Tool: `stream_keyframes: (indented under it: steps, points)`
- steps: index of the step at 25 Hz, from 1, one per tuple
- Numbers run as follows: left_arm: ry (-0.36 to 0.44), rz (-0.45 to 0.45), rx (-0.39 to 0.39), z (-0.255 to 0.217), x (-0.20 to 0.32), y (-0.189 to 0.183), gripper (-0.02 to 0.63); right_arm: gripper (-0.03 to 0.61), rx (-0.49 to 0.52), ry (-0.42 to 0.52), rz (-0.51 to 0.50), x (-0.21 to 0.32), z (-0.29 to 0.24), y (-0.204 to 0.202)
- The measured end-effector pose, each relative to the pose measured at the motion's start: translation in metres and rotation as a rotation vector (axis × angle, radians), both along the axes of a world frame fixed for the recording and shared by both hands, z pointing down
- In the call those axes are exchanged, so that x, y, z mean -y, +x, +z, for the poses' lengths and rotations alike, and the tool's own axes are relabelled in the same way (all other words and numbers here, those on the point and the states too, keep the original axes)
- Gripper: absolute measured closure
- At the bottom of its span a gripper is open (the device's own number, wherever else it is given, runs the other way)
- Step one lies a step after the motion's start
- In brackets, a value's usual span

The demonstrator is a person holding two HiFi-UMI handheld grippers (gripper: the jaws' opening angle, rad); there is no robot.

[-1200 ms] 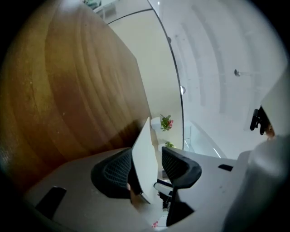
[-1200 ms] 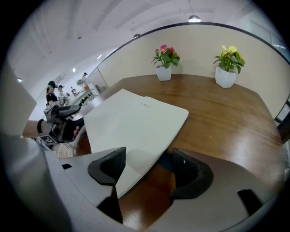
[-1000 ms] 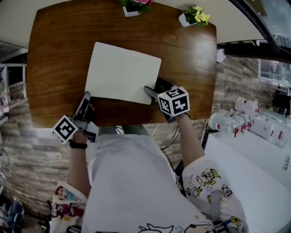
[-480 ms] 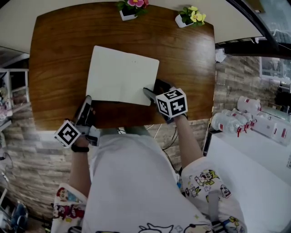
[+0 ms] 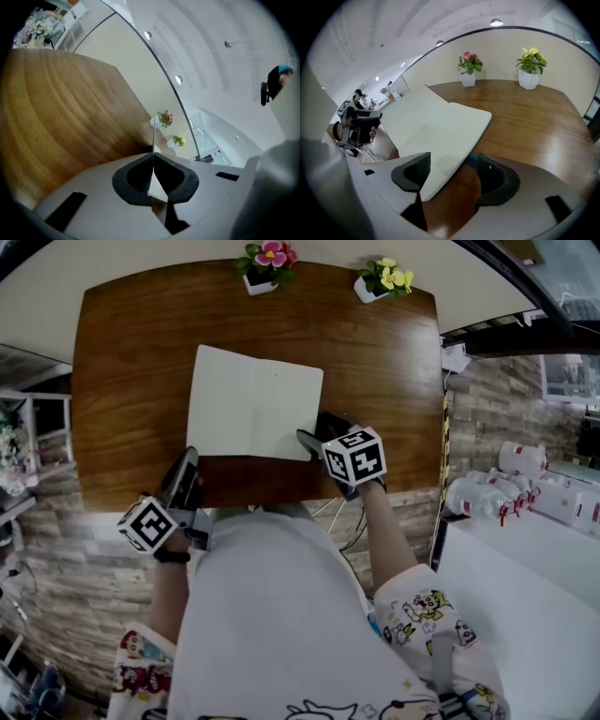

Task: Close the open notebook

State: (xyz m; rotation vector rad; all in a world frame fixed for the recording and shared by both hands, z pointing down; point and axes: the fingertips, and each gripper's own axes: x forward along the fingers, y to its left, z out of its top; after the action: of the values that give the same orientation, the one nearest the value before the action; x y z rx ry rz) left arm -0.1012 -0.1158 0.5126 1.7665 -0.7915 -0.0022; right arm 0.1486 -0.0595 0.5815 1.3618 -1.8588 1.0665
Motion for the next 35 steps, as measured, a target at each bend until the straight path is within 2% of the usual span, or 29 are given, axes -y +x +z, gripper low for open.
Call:
stream_keyframes:
  steps: [3, 6, 14, 21, 30, 35]
  points:
    - [0.039, 0.039, 0.018, -0.010, -0.004, 0.007, 0.607, 0.273, 0.014, 0.017, 0.012, -0.007, -0.005, 0.001]
    - [0.094, 0.087, 0.070, -0.020, -0.009, 0.013, 0.607, 0.273, 0.029, 0.043, 0.028, -0.015, -0.013, 0.002]
    - [0.168, 0.143, 0.160, -0.033, -0.017, 0.027, 0.607, 0.273, 0.064, 0.114, 0.062, -0.025, -0.032, 0.007]
    - [0.228, 0.173, 0.160, -0.046, -0.026, 0.043, 0.606, 0.273, 0.105, 0.164, 0.101, -0.033, -0.046, 0.011]
    - [0.338, 0.239, 0.272, -0.050, -0.030, 0.059, 0.594, 0.273, 0.163, 0.199, 0.147, -0.046, -0.055, 0.014]
    - [0.366, 0.263, 0.287, -0.055, -0.027, 0.076, 0.571, 0.273, 0.175, 0.214, 0.167, -0.051, -0.063, 0.018]
